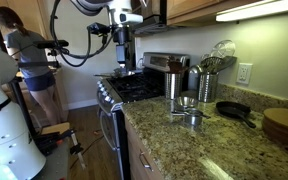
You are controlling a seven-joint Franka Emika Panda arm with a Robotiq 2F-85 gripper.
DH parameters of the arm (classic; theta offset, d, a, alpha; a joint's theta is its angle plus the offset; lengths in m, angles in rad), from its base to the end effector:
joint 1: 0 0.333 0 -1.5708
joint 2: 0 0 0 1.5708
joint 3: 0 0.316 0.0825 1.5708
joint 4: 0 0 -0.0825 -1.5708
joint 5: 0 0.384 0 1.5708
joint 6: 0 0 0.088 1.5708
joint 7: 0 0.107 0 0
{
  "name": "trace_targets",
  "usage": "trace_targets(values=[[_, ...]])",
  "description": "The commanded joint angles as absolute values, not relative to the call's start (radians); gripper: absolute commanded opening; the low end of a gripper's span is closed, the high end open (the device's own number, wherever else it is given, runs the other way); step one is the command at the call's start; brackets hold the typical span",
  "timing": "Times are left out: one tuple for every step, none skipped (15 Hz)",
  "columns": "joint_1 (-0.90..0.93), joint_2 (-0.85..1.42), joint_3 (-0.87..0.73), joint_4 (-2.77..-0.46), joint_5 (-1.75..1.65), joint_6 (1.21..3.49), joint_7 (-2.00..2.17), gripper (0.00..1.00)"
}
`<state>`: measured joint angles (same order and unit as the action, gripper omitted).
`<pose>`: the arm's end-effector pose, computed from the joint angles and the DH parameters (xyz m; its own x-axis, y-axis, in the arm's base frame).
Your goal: Unstack the measuring cups
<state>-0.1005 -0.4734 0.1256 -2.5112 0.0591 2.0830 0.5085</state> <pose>0.4024 0.0142 0.4482 0.8651 -0.5000 0.0396 -0.4998 -0.8660 -0.0170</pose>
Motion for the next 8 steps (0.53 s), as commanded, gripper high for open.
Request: trace_targets(values=[[-0.16, -0.424, 0.139, -2.49, -0.004, 2.182, 0.667, 1.0], [-0.172, -0.413, 0.142, -2.488, -0.024, 2.21, 0.714, 1.0], [-0.189, -0.384, 0.145, -2.482, -0.053, 2.245, 0.765, 1.0], [-0.204, -0.367, 0.155, -2.479, -0.098, 2.266, 0.824, 1.0], [-0.221, -0.342, 0.169, -2.456, -0.169, 2.225, 0.874, 1.0], [-0.209, -0.331, 0.161, -2.445, -0.198, 2.194, 0.874, 1.0], [-0.169, -0.372, 0.121, -2.484, -0.151, 2.224, 0.818, 1.0], [-0.167, -0.357, 0.119, -2.479, -0.159, 2.225, 0.824, 1.0]])
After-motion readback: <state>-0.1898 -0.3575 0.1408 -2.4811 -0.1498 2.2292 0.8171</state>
